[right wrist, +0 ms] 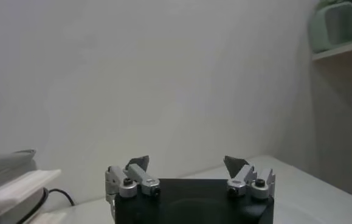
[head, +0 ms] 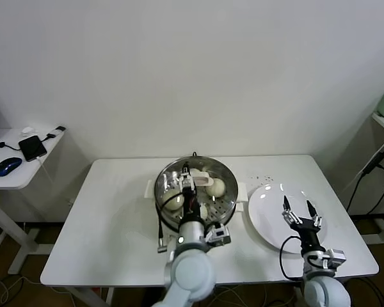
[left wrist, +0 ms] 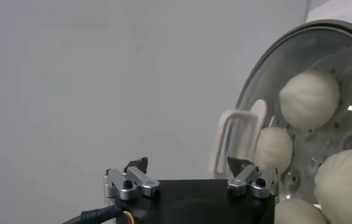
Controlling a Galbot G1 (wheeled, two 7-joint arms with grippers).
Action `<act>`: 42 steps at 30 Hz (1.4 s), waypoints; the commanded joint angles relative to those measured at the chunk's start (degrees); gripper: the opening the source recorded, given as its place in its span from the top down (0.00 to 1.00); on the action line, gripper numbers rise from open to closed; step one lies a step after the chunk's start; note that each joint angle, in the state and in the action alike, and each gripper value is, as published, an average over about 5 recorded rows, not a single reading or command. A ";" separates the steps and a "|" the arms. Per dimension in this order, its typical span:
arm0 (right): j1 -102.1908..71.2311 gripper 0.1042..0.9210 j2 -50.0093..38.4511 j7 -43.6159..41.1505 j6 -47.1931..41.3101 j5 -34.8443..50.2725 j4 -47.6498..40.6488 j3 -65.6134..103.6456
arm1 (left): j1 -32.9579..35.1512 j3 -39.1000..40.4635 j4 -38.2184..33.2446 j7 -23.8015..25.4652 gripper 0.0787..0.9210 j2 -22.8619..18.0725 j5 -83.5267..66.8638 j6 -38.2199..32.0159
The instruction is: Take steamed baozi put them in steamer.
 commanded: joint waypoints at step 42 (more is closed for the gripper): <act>-20.50 0.12 3.16 -2.31 -1.33 -11.51 15.23 -4.92 | 39.88 -39.62 -13.25 -9.52 0.12 6.64 -94.62 -30.61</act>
